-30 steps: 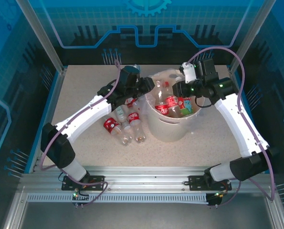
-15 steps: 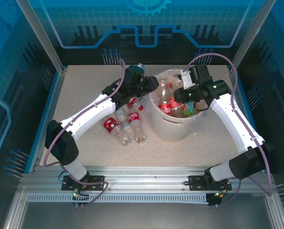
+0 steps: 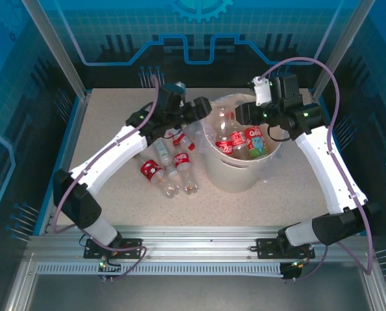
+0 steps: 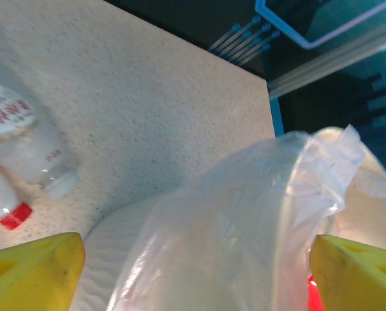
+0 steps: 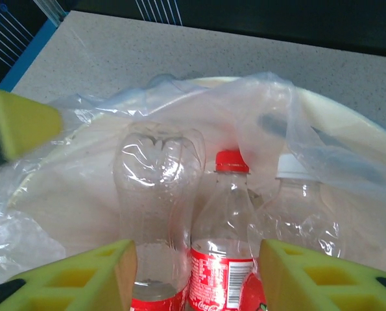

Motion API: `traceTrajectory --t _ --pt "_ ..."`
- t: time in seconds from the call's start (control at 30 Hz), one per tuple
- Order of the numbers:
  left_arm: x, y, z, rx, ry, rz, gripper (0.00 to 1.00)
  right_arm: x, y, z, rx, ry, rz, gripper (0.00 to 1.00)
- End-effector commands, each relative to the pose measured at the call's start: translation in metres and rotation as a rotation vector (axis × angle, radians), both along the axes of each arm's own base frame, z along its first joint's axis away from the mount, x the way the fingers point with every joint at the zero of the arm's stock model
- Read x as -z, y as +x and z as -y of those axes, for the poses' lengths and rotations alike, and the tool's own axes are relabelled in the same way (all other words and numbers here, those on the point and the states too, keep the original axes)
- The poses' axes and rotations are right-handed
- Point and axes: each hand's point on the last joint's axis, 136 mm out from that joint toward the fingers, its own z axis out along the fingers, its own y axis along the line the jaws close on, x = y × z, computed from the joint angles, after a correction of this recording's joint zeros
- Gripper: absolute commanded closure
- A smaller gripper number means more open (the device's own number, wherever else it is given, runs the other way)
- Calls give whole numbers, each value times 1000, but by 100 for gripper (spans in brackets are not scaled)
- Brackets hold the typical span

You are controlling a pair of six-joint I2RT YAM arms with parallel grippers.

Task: Put the plastic bottles in the bin

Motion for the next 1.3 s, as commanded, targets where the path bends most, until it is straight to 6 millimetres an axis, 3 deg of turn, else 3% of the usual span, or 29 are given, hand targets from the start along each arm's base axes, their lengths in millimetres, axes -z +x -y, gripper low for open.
traceTrajectory --t 0.0,0.17,0.3,0.4,0.77,0.9,1.07,1.27 --pt "-24 -16 -46 -65 67 44 7 -19 3 -3 -6 54 51 45" --pt "2 -39 -114 -187 143 -57 4 -18 4 -3 -6 51 52 42" --pt "54 -62 -160 -280 149 -223 3 -14 4 -3 -7 50 48 41" --pt "97 -80 -178 -342 123 -333 4 -12 4 -3 -7 53 43 39" --pt "219 -107 -200 -513 125 -551 9 -7 -5 4 2 35 39 36" --pt "240 -100 -196 -532 96 -563 9 -6 -8 6 1 30 34 35" --pt "248 -86 -192 -533 77 -552 11 -2 -11 9 2 22 30 35" --pt "261 -85 -191 -541 76 -579 26 0 -12 9 8 24 25 35"
